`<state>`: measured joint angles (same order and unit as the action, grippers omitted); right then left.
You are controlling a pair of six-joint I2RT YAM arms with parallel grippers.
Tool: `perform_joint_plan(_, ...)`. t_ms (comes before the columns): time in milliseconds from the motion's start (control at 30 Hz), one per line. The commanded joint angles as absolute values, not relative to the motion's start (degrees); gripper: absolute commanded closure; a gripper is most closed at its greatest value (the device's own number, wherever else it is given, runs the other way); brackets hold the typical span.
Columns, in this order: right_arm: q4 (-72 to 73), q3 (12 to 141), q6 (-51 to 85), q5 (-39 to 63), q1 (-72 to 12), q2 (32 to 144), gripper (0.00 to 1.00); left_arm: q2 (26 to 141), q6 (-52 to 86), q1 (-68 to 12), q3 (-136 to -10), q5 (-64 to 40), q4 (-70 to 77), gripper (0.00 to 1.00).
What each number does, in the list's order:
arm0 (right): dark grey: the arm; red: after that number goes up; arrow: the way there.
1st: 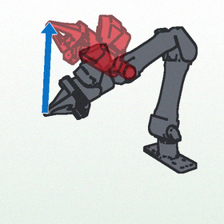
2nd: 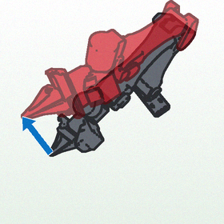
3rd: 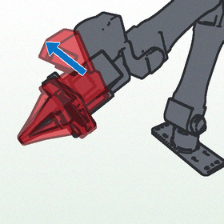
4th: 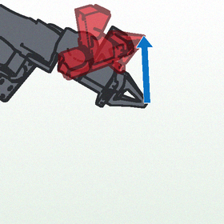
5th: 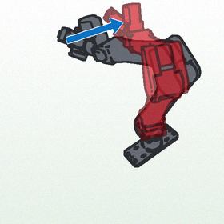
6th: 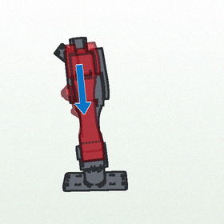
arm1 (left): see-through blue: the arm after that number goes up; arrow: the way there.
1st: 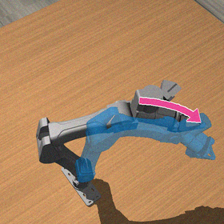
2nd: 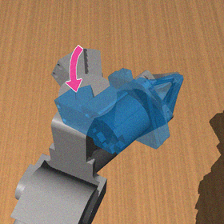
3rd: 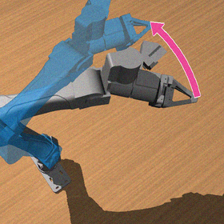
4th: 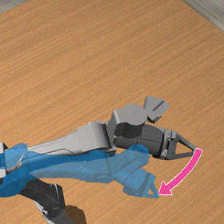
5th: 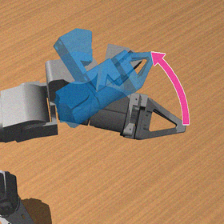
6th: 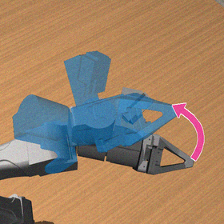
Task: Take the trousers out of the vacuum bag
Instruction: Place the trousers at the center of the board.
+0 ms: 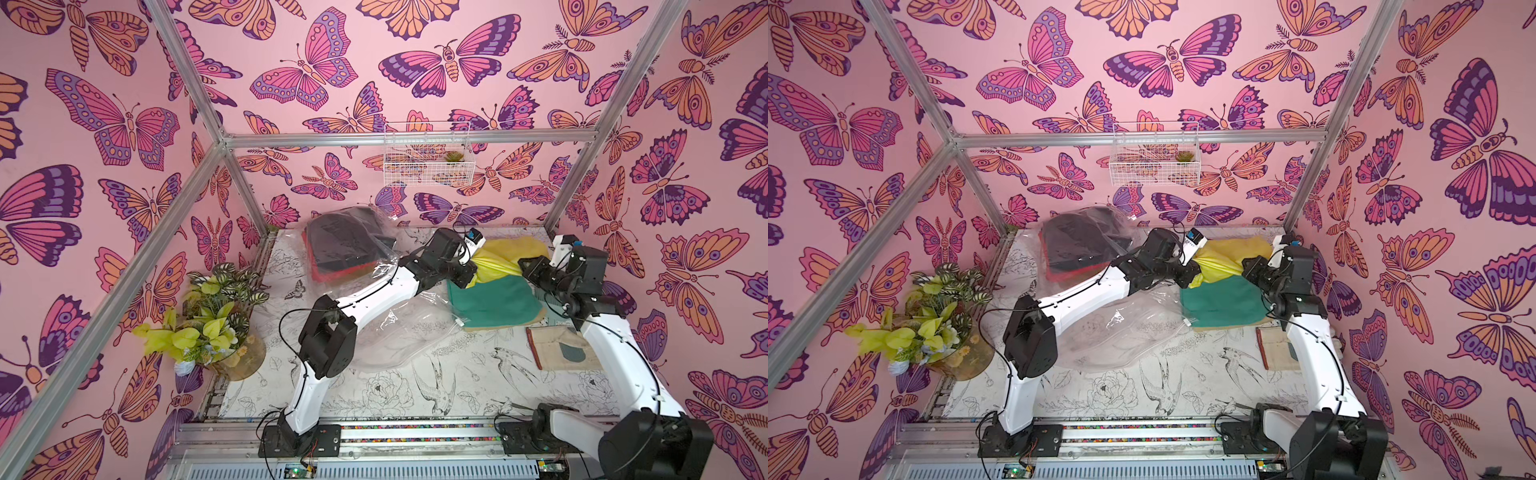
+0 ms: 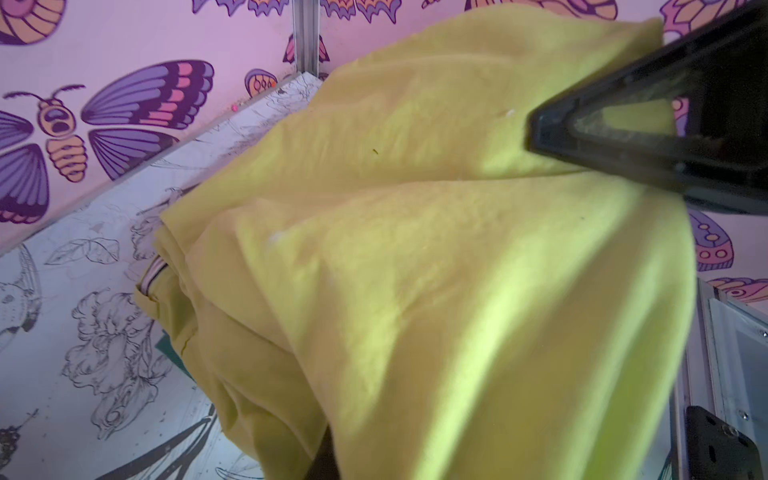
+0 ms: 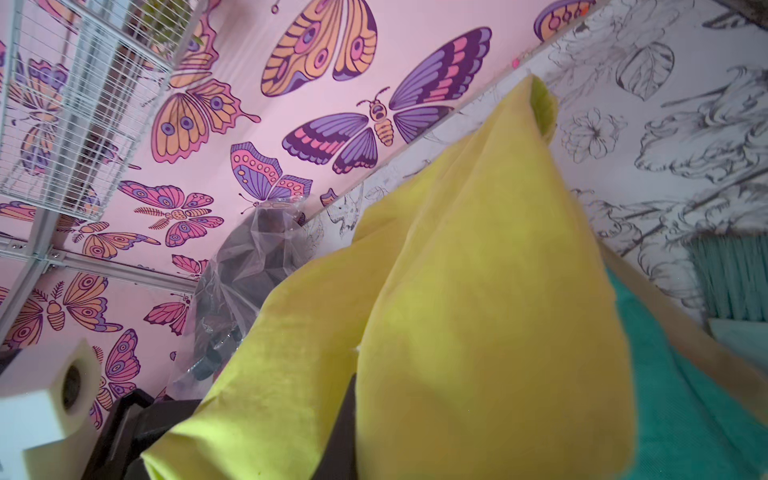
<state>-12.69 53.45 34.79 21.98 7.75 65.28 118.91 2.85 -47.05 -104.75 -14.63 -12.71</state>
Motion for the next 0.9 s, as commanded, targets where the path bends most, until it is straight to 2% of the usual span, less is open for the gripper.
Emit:
perform_joint_plan(0,-17.05,50.45,34.39,16.34,11.32,62.99,1.0,116.32,5.56,-44.34,-100.84,-8.09,-13.43,1.0)
perform_joint_plan(267,-19.0,42.99,34.63,17.28,12.78,62.48,1.0,117.77,5.29,-46.88,-94.77,-6.67,-13.33,0.99)
perform_joint_plan(533,-20.14,39.67,35.39,20.39,15.18,64.62,1.0,117.56,2.68,-49.17,-89.56,-5.36,-14.34,0.85)
perform_joint_plan(700,-18.35,38.04,35.9,21.56,15.22,66.35,1.0,117.6,2.33,-50.56,-87.26,-5.47,-14.68,0.66)
perform_joint_plan(867,-17.34,37.0,35.23,20.75,15.34,67.62,1.0,116.37,3.83,-51.4,-84.12,-6.72,-14.7,0.32)
